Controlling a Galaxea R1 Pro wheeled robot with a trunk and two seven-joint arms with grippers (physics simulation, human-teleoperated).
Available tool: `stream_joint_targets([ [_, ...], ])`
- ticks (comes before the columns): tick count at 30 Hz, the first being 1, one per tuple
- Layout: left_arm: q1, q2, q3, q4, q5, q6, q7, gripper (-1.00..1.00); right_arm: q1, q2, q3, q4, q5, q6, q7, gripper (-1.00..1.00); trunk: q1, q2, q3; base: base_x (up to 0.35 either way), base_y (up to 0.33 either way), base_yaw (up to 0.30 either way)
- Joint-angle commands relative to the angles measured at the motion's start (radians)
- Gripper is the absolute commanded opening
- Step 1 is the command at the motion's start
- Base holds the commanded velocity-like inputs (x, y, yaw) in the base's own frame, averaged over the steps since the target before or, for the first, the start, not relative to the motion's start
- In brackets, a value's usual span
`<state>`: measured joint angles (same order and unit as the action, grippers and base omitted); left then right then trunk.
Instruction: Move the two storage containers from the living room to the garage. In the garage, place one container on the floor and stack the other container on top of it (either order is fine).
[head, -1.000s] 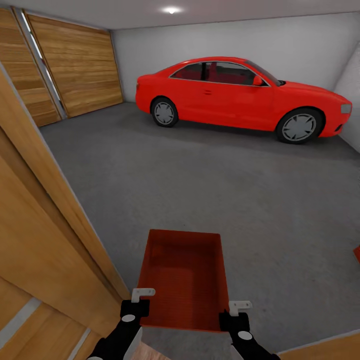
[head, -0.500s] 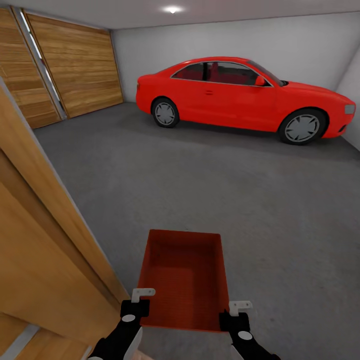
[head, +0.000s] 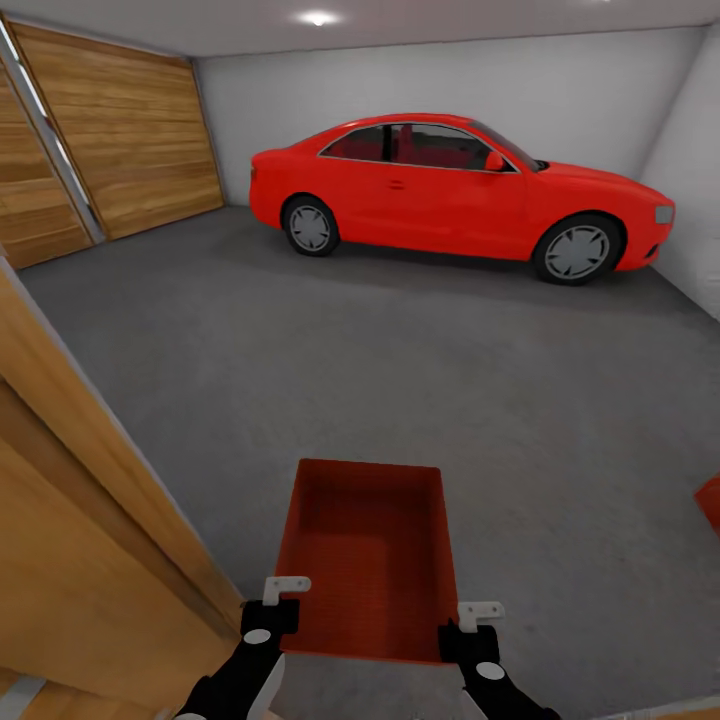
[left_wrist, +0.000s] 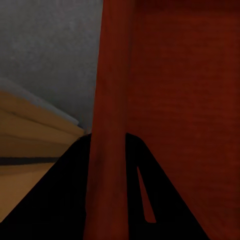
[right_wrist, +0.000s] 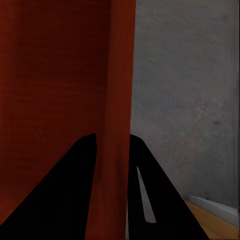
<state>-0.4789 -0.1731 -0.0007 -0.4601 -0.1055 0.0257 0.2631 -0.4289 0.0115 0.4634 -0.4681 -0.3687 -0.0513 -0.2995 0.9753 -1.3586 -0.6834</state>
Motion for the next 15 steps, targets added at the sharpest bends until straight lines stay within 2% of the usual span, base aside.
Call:
stream_joint_targets([
  [1, -0.001, 0.0, 0.008, 0.001, 0.001, 0.003, -0.035, -1.0, -0.001, -0.015, 0.008, 0.095, 0.003, -0.007, -0.015, -1.0, 0.0, 0.0, -0.001, 0.0, 0.0, -0.236],
  [15, -0.001, 0.0, 0.008, 0.001, 0.001, 0.003, -0.035, -1.0, -0.001, -0.015, 0.008, 0.095, 0.004, -0.007, -0.014, -1.0, 0.0, 0.0, -0.001, 0.0, 0.0, -0.203],
])
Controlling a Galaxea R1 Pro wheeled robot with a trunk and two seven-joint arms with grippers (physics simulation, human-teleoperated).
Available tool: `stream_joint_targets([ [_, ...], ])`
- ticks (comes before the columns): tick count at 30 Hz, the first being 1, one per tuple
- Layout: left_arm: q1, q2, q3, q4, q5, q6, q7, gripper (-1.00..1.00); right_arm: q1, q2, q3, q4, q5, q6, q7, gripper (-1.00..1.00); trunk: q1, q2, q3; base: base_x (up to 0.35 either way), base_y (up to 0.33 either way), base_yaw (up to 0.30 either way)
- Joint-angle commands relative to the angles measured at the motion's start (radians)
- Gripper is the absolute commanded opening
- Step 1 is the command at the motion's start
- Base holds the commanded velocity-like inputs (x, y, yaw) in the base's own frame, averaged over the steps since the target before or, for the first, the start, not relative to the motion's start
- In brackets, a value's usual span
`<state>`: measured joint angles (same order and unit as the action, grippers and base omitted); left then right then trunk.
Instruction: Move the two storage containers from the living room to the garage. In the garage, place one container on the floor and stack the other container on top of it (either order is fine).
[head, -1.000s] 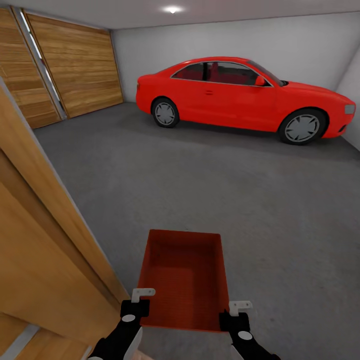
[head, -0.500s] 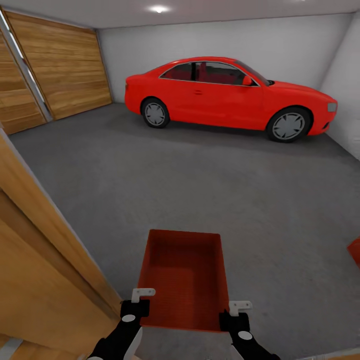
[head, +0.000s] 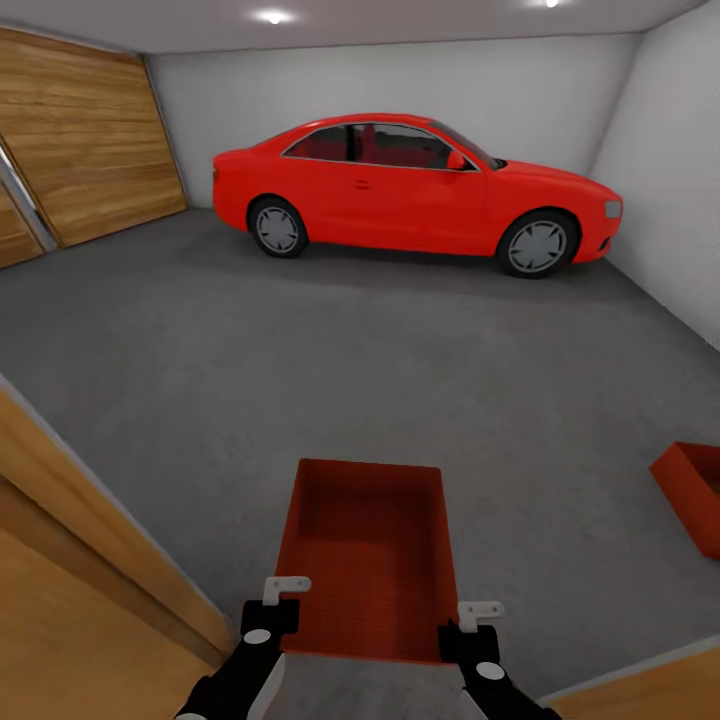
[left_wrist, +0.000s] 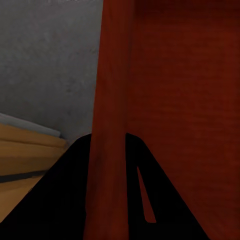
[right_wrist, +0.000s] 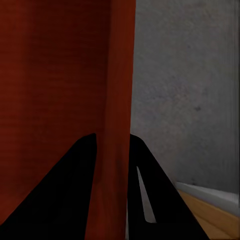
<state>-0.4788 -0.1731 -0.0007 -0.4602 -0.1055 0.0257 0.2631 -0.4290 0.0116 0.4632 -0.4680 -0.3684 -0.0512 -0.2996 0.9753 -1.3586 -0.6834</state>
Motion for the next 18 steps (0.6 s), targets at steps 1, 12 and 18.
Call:
stream_joint_targets([
  [1, -0.001, 0.0, 0.008, 0.002, 0.001, 0.003, -0.035, -1.0, -0.001, -0.015, 0.008, 0.095, 0.003, -0.007, -0.014, -1.0, 0.0, 0.0, -0.001, 0.0, 0.0, -0.159],
  [12, -0.001, 0.0, 0.008, 0.002, 0.002, 0.005, -0.036, -1.0, -0.001, -0.015, 0.008, 0.095, 0.003, -0.007, -0.015, -1.0, 0.0, 0.0, -0.001, 0.05, 0.035, -0.07],
  [18, -0.001, 0.0, 0.008, 0.002, 0.001, 0.005, -0.035, -1.0, -0.001, -0.015, 0.008, 0.095, 0.005, -0.007, -0.015, -1.0, 0.0, 0.0, -0.001, 0.23, 0.174, -0.001],
])
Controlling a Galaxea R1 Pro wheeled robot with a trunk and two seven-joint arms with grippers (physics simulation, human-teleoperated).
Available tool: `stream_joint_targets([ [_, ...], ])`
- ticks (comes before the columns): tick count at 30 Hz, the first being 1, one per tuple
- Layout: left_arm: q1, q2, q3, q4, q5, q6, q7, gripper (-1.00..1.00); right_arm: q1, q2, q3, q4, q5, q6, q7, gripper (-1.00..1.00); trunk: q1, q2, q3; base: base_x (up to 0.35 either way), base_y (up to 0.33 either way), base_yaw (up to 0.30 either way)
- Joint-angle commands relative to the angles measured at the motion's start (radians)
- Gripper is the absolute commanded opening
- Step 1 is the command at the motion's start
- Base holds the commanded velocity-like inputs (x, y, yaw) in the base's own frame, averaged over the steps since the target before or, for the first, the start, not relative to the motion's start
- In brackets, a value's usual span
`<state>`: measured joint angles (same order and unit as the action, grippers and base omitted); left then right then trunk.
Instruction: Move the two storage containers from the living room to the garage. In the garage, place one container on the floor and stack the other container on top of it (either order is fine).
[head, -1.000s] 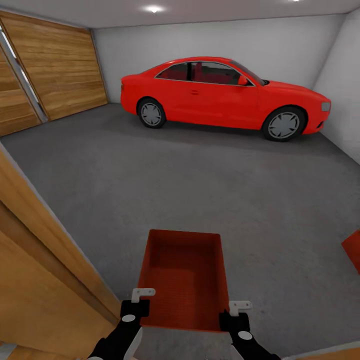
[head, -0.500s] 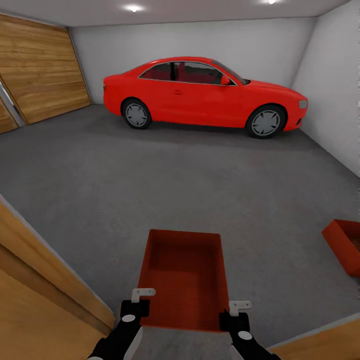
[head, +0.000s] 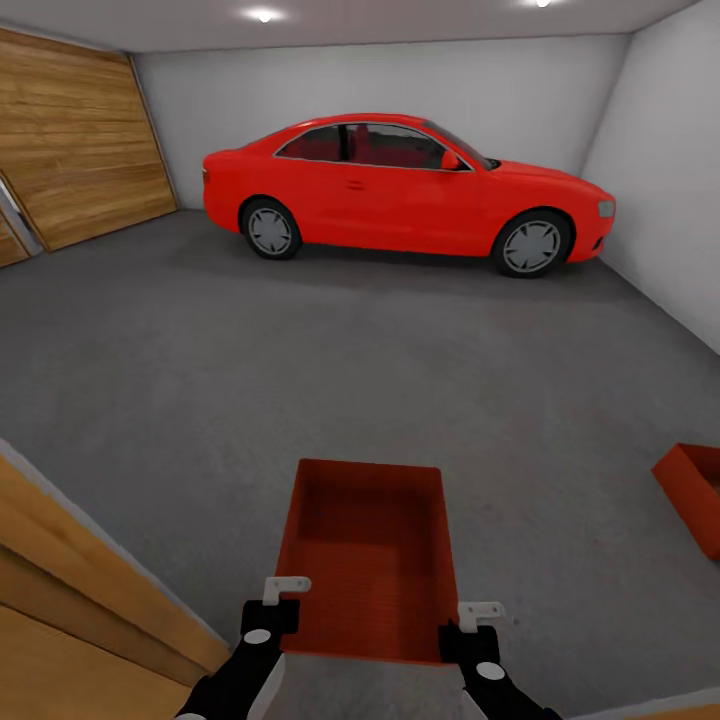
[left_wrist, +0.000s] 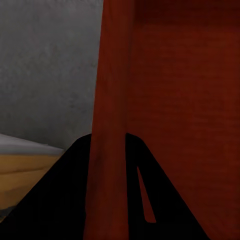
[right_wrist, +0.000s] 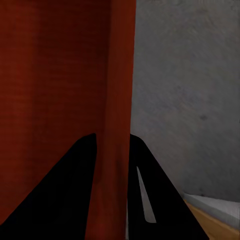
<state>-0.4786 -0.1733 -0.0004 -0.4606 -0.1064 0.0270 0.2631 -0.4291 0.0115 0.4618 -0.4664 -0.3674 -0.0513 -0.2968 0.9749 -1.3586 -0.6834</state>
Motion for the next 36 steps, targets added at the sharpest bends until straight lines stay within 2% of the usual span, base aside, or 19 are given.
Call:
stream_joint_targets([
  [1, -0.002, 0.0, 0.008, 0.002, 0.002, 0.004, -0.035, -1.0, 0.0, -0.015, 0.009, 0.094, 0.004, -0.007, -0.018, -1.0, 0.0, 0.0, -0.001, 0.159, 0.06, 0.0],
  [14, -0.002, 0.0, 0.008, 0.002, 0.002, 0.004, -0.035, -1.0, 0.0, -0.015, 0.009, 0.094, 0.002, -0.007, -0.018, -1.0, 0.0, 0.0, -0.001, 0.021, 0.006, -0.015],
  [30, -0.002, 0.0, 0.008, 0.002, 0.002, 0.004, -0.035, -1.0, 0.0, -0.015, 0.01, 0.094, 0.002, -0.007, -0.017, -1.0, 0.0, 0.0, -0.001, 0.0, 0.0, -0.194],
  [36, -0.002, 0.0, 0.008, 0.003, 0.002, 0.003, -0.036, -1.0, 0.0, -0.015, 0.01, 0.094, 0.004, -0.007, -0.018, -1.0, 0.0, 0.0, -0.001, 0.072, 0.05, -0.039],
])
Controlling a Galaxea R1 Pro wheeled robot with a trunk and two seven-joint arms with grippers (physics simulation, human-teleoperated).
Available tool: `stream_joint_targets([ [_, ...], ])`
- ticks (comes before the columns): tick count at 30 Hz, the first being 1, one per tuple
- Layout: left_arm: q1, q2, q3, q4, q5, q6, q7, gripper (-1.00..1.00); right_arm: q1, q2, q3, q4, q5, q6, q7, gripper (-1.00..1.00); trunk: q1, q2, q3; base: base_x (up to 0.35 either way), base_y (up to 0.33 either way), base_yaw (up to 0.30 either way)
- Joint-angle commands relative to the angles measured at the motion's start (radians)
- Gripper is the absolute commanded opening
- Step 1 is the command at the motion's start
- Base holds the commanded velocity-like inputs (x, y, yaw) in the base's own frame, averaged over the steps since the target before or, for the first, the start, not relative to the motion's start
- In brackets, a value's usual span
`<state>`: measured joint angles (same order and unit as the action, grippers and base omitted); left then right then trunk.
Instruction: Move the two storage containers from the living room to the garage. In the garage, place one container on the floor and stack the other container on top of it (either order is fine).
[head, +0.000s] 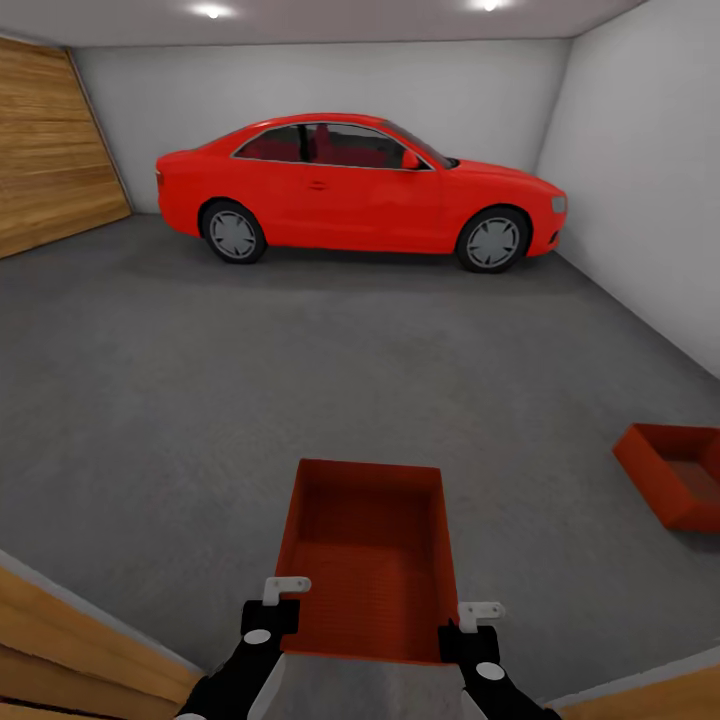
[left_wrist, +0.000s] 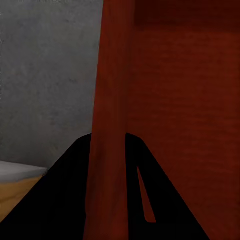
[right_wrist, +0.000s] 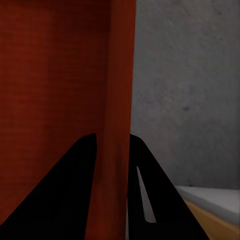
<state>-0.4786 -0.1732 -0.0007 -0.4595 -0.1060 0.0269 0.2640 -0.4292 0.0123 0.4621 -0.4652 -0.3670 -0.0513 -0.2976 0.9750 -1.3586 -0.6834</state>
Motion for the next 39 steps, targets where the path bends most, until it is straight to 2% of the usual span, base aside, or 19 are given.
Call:
stream_joint_targets([
  [1, -0.002, 0.0, 0.008, 0.002, 0.002, 0.004, -0.037, -1.0, 0.0, -0.016, 0.009, 0.092, 0.003, -0.007, -0.017, -1.0, 0.0, 0.0, -0.001, 0.185, 0.147, -0.005],
  [12, -0.002, 0.0, 0.008, 0.002, 0.002, 0.004, -0.037, -1.0, 0.0, -0.015, 0.009, 0.092, 0.003, -0.007, -0.017, -1.0, 0.0, 0.0, -0.001, 0.197, 0.155, -0.001],
  [39, -0.002, 0.0, 0.008, 0.001, 0.002, 0.004, -0.037, -1.0, 0.0, -0.015, 0.009, 0.092, 0.003, -0.006, -0.016, -1.0, 0.0, 0.0, -0.001, 0.003, 0.002, -0.043],
])
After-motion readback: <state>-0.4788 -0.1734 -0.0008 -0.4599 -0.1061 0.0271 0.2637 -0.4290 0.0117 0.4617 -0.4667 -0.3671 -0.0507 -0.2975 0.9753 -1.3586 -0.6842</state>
